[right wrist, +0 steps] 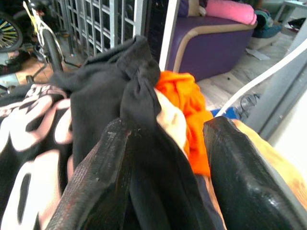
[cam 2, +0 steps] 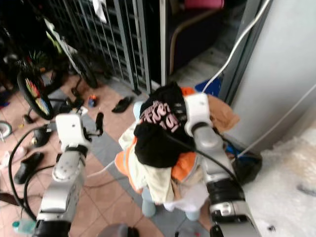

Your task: Clothes washing

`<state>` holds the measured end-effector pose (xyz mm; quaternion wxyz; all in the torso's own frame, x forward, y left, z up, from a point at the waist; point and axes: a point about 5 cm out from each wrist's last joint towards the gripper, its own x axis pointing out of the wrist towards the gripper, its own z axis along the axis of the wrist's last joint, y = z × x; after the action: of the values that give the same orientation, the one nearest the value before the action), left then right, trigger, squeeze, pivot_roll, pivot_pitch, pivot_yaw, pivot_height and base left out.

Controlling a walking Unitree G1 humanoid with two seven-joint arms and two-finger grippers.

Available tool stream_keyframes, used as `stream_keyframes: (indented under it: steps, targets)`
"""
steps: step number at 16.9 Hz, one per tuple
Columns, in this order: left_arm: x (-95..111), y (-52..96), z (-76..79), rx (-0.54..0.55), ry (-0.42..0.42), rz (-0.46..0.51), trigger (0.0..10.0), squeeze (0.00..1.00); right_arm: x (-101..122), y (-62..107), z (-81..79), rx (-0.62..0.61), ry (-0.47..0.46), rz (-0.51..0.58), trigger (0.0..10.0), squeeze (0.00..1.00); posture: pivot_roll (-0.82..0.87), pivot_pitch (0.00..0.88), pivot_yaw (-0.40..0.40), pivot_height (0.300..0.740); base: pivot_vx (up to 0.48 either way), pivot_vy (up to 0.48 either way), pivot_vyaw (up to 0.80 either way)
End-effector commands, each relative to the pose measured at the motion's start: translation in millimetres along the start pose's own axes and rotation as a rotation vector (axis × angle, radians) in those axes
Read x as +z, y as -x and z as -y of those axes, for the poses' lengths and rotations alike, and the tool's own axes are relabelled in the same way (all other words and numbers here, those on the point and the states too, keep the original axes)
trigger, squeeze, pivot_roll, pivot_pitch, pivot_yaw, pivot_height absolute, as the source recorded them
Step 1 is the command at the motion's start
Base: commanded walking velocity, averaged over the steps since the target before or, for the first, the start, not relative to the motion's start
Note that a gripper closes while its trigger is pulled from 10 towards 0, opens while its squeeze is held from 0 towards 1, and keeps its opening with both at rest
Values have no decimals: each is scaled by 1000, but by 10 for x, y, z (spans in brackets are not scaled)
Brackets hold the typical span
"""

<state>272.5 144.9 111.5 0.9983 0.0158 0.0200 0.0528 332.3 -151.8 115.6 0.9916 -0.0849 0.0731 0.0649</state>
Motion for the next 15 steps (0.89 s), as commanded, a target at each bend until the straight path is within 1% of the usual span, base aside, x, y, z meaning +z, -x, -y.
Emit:
stream_keyframes:
  steps: [1, 2, 3, 4, 5, 6, 8, 9, 10, 12, 13, 15]
  targets:
    - [-25, 12, -78, 16, -16, -16, 10000, 0, 1, -16, -54, 8, -2, -17, 10000, 0, 8, 5, 53, 740, 0, 0, 0]
    - [-32, 17, -86, 16, -18, -20, 10000, 0, -86, -20, -69, 20, -11, -79, 10000, 0, 12, 8, 53, 740, 0, 0, 0]
    - [-33, 22, -83, 13, -19, -23, 10000, 0, -257, -2, -130, 64, -27, -190, 10000, 0, 14, 10, 50, 740, 0, 0, 0]
    - [-34, 24, -75, 9, -20, -24, 10000, 0, -309, 16, -196, 103, -69, -217, 10000, 0, 14, 10, 50, 740, 0, 0, 0]
    - [-35, 25, -72, 9, -20, -25, 10000, 0, -344, 27, -228, 128, -53, -236, 10000, 0, 17, 11, 50, 740, 0, 0, 0]
    - [-39, 29, -69, 8, -20, -28, 10000, 0, -443, 48, -281, 163, -19, -295, 10000, 0, 15, 11, 49, 740, 0, 0, 0]
    - [-38, 26, -59, 2, -21, -29, 10000, 0, -481, 35, -315, 172, -29, -315, 10000, 0, 18, 10, 48, 740, 0, 0, 0]
    - [-38, 24, -58, 0, -22, -30, 10000, 0, -469, 22, -361, 186, -45, -312, 6392, 0, 19, 10, 48, 740, 0, 0, 0]
    - [-38, 25, -57, -2, -22, -31, 10000, 0, -462, 9, -400, 192, -51, -311, 0, 0, 19, 10, 48, 740, 0, 0, 0]
    - [-40, 24, -46, -5, -25, -31, 10000, 0, -462, -26, -489, 210, -59, -328, 0, 0, 25, 8, 45, 740, 0, 0, 0]
    - [-38, 25, -47, -5, -27, -31, 10000, 0, -460, -40, -565, 235, -70, -338, 0, 0, 34, 7, 41, 740, 0, 0, 0]
    - [-36, 29, -60, -3, -34, -30, 10000, 0, -531, -28, -661, 272, -60, -381, 0, 0, 47, 7, 36, 740, 0, 0, 0]
